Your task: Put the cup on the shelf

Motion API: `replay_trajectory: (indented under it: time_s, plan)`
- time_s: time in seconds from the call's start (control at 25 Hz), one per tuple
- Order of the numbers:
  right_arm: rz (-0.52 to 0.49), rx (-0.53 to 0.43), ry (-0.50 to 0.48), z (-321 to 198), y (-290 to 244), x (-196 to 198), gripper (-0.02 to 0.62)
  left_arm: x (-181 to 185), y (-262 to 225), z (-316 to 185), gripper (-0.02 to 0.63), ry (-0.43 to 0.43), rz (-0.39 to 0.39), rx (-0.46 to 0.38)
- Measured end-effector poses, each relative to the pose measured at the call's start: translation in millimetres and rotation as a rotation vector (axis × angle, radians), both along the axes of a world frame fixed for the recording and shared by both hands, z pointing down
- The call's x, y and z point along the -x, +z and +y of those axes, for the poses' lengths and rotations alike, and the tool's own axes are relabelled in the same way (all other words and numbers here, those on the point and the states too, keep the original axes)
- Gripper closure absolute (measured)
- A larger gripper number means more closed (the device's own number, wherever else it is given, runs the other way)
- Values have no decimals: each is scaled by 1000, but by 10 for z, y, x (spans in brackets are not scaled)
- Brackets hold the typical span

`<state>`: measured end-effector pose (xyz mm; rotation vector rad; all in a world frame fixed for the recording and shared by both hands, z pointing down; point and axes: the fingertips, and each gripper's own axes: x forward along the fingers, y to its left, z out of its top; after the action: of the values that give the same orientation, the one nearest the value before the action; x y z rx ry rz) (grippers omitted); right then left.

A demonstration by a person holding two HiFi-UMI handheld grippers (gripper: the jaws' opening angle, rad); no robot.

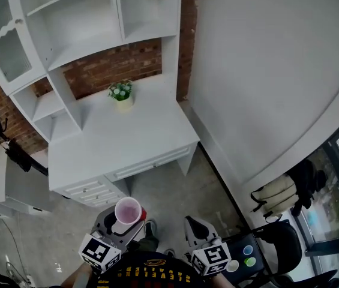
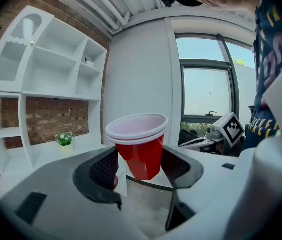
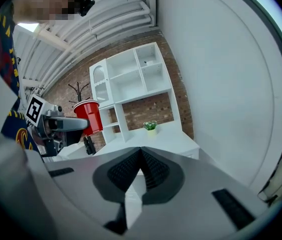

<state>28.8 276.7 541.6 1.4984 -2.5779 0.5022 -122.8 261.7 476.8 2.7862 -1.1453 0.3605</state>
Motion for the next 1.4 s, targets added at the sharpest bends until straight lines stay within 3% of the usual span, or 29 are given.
replay_trajectory:
  time_s: [0.56, 0.96, 1.12, 1.4]
  plan:
    - [45, -39, 119, -1330, -175, 211, 598, 597, -120, -1519, 342, 42, 10, -21]
    - [90, -104, 165, -1746, -488, 201, 598, 1125, -156, -2126, 342, 8, 91, 2]
    - [131, -123, 167, -1924, -584, 48, 598, 1255, -315, -2398, 342, -13, 86, -30]
    - [143, -194, 186, -2473, -931, -625, 598, 1643, -657, -2888, 342, -95, 72, -33]
